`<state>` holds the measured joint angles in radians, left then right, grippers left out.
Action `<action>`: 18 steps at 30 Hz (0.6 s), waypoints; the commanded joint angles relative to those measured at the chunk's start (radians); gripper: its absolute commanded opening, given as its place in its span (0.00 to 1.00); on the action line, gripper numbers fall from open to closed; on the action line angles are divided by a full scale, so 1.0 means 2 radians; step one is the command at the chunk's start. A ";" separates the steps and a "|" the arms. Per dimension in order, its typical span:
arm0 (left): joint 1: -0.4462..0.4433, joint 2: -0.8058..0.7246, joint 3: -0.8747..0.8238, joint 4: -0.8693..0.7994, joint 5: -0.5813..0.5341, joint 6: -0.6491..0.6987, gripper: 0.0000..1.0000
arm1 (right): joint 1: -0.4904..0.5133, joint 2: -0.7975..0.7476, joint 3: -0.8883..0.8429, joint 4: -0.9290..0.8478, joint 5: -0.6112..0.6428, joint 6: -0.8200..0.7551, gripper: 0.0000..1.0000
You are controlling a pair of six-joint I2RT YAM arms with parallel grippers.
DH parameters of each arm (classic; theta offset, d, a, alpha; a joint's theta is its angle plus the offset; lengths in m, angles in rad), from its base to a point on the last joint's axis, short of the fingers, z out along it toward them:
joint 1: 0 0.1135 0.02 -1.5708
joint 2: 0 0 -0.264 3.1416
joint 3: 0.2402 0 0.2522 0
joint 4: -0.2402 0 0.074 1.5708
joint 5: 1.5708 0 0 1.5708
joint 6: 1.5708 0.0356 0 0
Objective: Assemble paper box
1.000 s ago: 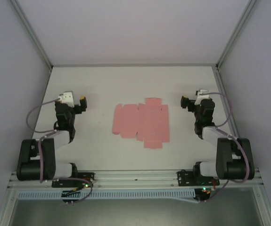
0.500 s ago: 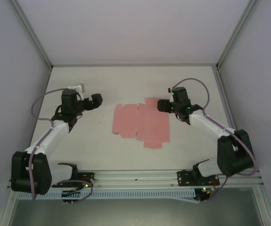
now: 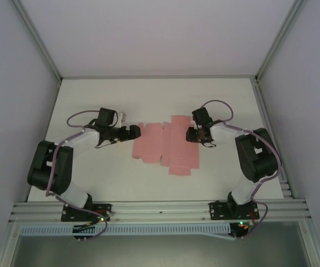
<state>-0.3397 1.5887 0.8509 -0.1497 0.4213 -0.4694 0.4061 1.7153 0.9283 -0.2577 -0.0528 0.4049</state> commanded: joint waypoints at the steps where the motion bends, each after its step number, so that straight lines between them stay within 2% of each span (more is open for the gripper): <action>1: -0.018 0.033 0.023 -0.017 0.032 0.005 0.97 | -0.001 0.015 -0.021 0.000 0.006 0.020 0.34; 7: -0.043 0.063 0.042 -0.034 0.030 0.012 0.94 | 0.000 0.026 -0.041 0.009 0.010 0.030 0.28; 11: -0.043 0.063 0.040 -0.060 -0.014 0.009 0.94 | -0.001 0.026 -0.052 0.008 0.022 0.033 0.24; 18: -0.043 0.065 0.037 -0.085 -0.058 0.010 0.92 | -0.001 0.031 -0.058 0.005 0.033 0.037 0.22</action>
<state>-0.4286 1.7046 0.9180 -0.2111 0.4034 -0.4648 0.4057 1.7149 0.8742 -0.1406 -0.0162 0.4557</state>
